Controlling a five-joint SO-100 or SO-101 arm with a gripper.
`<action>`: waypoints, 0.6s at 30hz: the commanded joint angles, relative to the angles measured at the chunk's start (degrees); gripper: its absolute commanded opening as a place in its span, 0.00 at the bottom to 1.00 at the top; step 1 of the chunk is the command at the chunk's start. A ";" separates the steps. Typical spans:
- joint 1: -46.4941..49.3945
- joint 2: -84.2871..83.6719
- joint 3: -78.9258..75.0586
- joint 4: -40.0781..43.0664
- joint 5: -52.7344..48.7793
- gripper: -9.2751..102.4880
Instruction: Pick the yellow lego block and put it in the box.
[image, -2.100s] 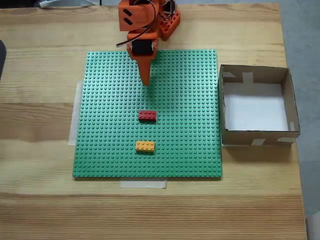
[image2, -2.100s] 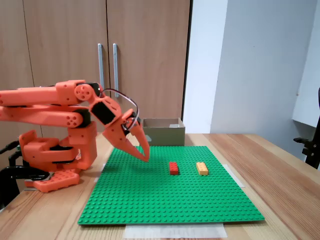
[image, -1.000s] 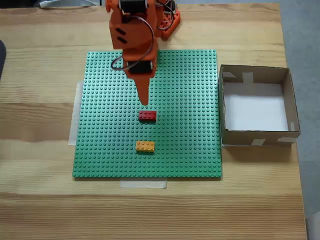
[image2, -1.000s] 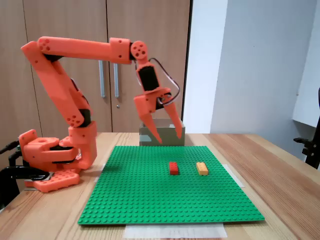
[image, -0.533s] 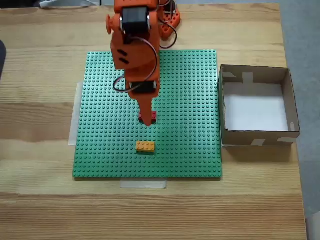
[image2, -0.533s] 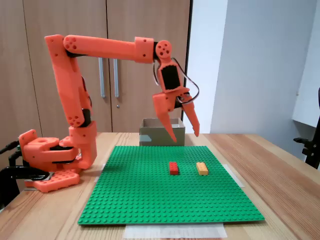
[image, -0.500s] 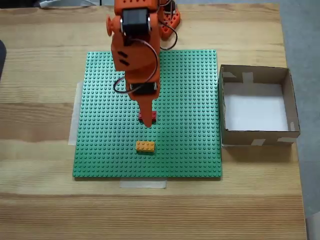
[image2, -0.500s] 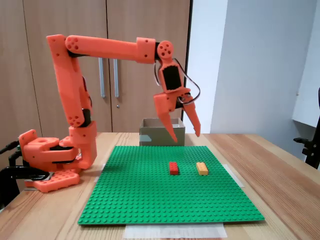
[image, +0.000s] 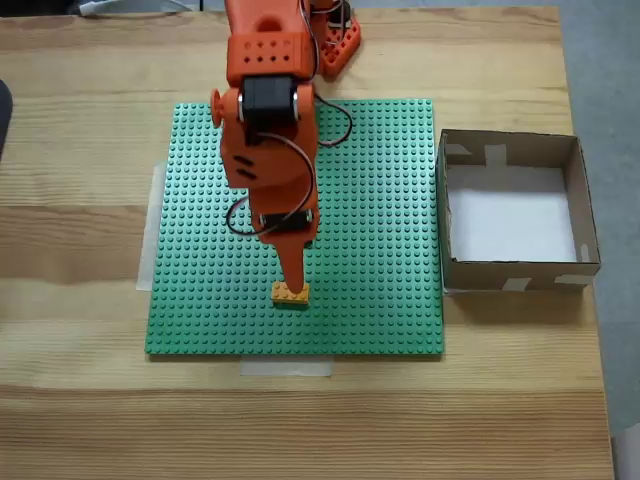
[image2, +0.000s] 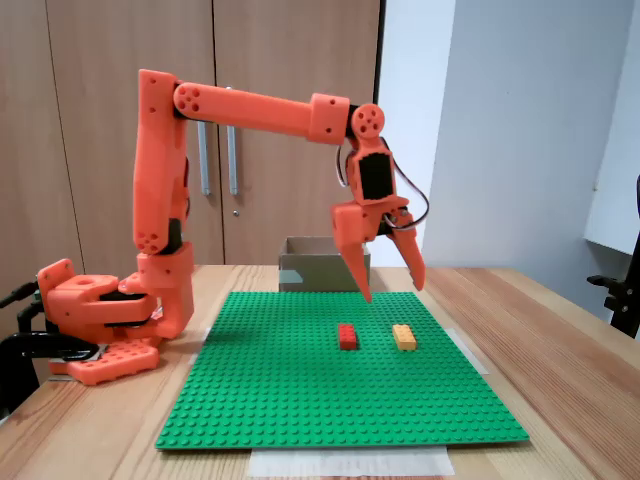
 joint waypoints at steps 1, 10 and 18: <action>0.44 -1.93 -3.96 0.70 -0.35 0.36; 1.49 -11.78 -10.90 0.09 2.29 0.34; 1.85 -14.85 -13.45 0.70 3.52 0.33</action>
